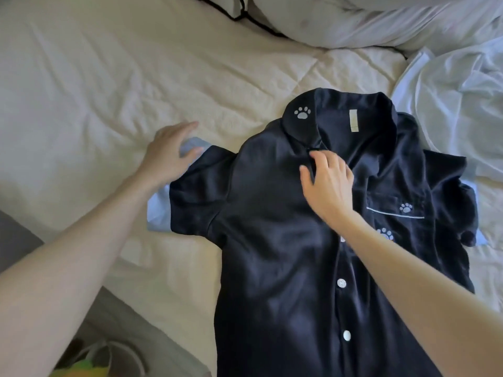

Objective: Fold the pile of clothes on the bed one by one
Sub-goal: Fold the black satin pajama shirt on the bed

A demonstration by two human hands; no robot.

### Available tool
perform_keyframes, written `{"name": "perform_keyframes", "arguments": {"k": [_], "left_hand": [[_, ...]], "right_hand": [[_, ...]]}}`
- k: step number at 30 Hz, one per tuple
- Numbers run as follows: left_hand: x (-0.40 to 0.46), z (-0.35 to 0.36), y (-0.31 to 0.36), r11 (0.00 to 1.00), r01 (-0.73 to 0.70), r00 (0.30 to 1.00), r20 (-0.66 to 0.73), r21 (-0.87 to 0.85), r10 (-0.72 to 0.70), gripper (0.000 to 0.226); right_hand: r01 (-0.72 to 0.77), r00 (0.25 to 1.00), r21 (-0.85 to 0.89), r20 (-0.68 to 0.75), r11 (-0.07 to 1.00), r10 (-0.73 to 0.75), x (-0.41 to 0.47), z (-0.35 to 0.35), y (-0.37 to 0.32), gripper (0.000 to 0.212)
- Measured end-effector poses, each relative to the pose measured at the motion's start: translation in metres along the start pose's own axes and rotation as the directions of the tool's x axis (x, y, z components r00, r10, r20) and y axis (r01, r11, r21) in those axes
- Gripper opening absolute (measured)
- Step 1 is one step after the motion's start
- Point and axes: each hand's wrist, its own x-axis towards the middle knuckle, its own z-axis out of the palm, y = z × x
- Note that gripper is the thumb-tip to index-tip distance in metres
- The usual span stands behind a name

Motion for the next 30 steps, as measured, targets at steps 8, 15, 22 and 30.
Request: {"name": "perform_keyframes", "arguments": {"k": [8, 15, 22, 30], "left_hand": [[0.011, 0.007, -0.001, 0.996, -0.074, 0.996, 0.045, 0.057, 0.072, 0.019], [-0.009, -0.016, -0.054, 0.751, 0.295, 0.873, -0.152, -0.591, -0.463, 0.010], [-0.013, -0.008, -0.067, 0.719, 0.375, 0.808, -0.174, -0.585, -0.563, 0.049], [-0.047, -0.020, -0.064, 0.510, 0.373, 0.891, 0.146, -0.775, -0.429, 0.009]], "right_hand": [[-0.374, 0.920, 0.208, 0.204, 0.904, 0.334, 0.125, -0.003, -0.021, 0.044], [-0.489, 0.863, 0.595, 0.219, 0.639, 0.456, 0.156, -0.006, -0.035, 0.025], [-0.440, 0.896, 0.567, 0.228, 0.696, 0.380, 0.167, 0.001, -0.035, 0.035], [0.084, 0.996, 0.104, -0.043, 0.991, -0.080, 0.051, 0.017, -0.067, 0.052]]}}
